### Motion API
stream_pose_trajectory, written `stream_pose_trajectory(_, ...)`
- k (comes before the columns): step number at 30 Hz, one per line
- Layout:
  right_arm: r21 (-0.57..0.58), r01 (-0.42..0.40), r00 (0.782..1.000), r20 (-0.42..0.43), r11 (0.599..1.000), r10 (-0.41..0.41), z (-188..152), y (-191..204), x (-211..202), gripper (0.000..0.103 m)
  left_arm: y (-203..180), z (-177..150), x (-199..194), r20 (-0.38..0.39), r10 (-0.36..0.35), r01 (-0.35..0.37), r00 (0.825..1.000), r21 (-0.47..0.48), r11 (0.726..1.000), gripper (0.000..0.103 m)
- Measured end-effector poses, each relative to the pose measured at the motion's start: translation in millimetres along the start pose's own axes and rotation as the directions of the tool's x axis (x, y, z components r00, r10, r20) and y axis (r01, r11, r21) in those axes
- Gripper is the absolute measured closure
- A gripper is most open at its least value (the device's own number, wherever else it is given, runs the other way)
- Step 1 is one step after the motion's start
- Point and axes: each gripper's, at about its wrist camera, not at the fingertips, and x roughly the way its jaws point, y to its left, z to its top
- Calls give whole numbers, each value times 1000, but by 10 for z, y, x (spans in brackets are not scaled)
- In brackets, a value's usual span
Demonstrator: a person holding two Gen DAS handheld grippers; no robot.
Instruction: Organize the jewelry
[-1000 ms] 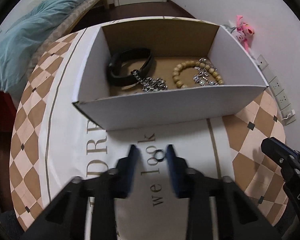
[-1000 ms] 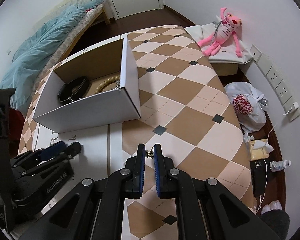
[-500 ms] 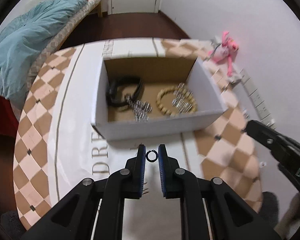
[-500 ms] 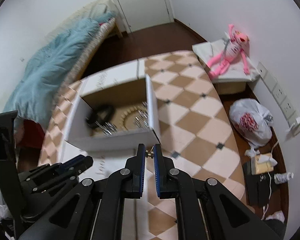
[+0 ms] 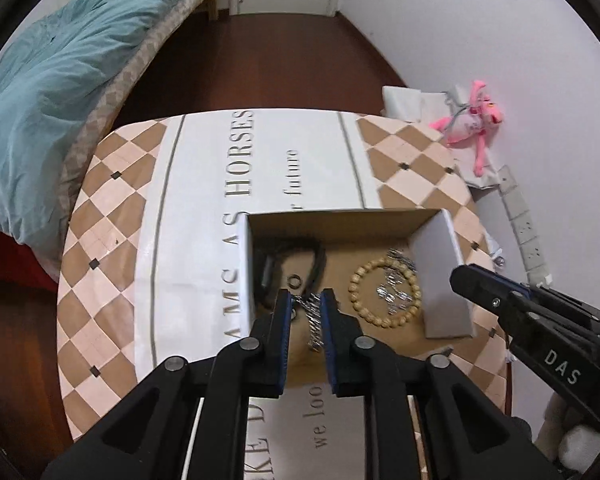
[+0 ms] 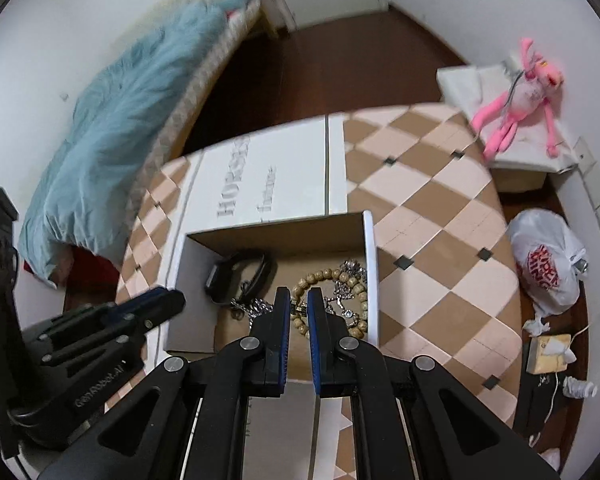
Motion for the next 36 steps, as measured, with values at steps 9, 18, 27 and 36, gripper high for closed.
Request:
stream_pose_trajectory(9, 21, 27, 999, -24, 999, -27, 116, -151, 47, 60, 108, 90, -53, 47, 94, -93, 994, -24, 995, 32)
stream_pose_trajectory(18, -35, 195, 980, 41, 980, -194, 58, -110, -98, 18, 181, 12, -42, 64, 139, -136, 988, -48, 990, 6)
stream_pose_trajectory(27, -86, 380, 925, 59, 921, -376, -236, -66, -132, 2, 173, -238, -104, 76, 167, -163, 983, -60, 985, 1)
stream_pose_trajectory(36, -62, 388, 918, 114, 920, -380, -537, 45, -515, 2, 69, -475, -531, 135, 151, -144, 979, -59, 988, 1)
